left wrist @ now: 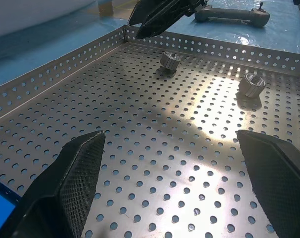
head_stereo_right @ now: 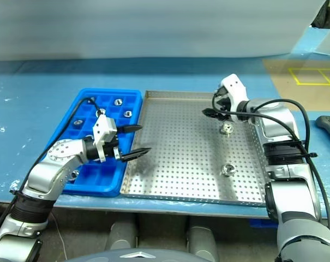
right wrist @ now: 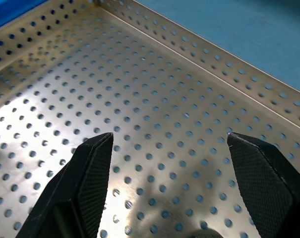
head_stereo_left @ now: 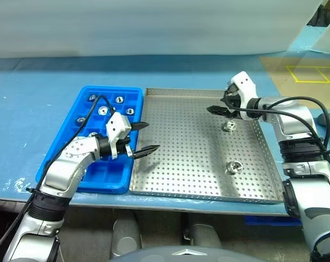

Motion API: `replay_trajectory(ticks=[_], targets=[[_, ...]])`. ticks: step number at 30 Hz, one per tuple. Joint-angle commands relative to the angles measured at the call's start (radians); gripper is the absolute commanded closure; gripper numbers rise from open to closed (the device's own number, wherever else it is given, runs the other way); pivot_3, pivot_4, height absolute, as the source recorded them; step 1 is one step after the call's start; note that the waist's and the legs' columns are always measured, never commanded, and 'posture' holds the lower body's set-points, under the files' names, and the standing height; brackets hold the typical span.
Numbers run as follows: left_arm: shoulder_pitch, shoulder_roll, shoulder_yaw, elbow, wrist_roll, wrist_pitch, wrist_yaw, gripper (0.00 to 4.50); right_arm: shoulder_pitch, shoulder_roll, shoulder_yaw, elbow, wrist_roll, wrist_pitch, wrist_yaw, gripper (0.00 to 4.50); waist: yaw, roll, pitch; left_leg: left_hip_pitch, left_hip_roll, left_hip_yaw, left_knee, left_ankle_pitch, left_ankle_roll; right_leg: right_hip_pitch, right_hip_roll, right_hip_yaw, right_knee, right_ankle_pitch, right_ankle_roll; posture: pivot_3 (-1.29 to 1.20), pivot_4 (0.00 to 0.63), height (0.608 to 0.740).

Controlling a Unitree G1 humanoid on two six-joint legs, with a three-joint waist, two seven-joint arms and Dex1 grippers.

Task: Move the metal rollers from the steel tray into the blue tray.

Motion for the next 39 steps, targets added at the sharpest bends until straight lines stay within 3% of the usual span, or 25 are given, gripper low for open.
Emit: replay_trajectory(ticks=[1, 21, 39], targets=[[-0.035, -0.018, -0.012, 0.013, 0.010, -0.029, -0.022, 0.00, 0.010, -0.032, -0.030, 0.007, 0.004, 0.027, -0.029, 0.77, -0.001, 0.000, 0.000, 0.000, 0.000, 0.000, 0.000, 0.000, 0.000, 0.000, 0.000, 0.000, 0.000, 0.000, 0.000, -0.04, 0.150, 0.740], [-0.101, -0.067, -0.038, 0.078, 0.052, -0.059, -0.073, 0.00, 0.005, -0.063, -0.014, 0.194, 0.019, 0.019, -0.017, 0.77, -0.023, 0.000, 0.000, 0.001, 0.000, 0.001, 0.000, 0.000, 0.001, 0.001, 0.000, 0.000, 0.000, 0.000, 0.000, -0.07, 0.150, 0.740], [-0.089, -0.062, -0.031, 0.068, 0.050, -0.052, -0.070, 0.00, -0.007, -0.020, -0.004, 0.234, 0.038, 0.006, 0.010, 0.77, -0.024, 0.000, 0.000, 0.001, 0.000, 0.001, 0.000, -0.001, 0.002, 0.001, 0.000, 0.000, 0.000, 0.000, 0.000, -0.06, 0.150, 0.740]])
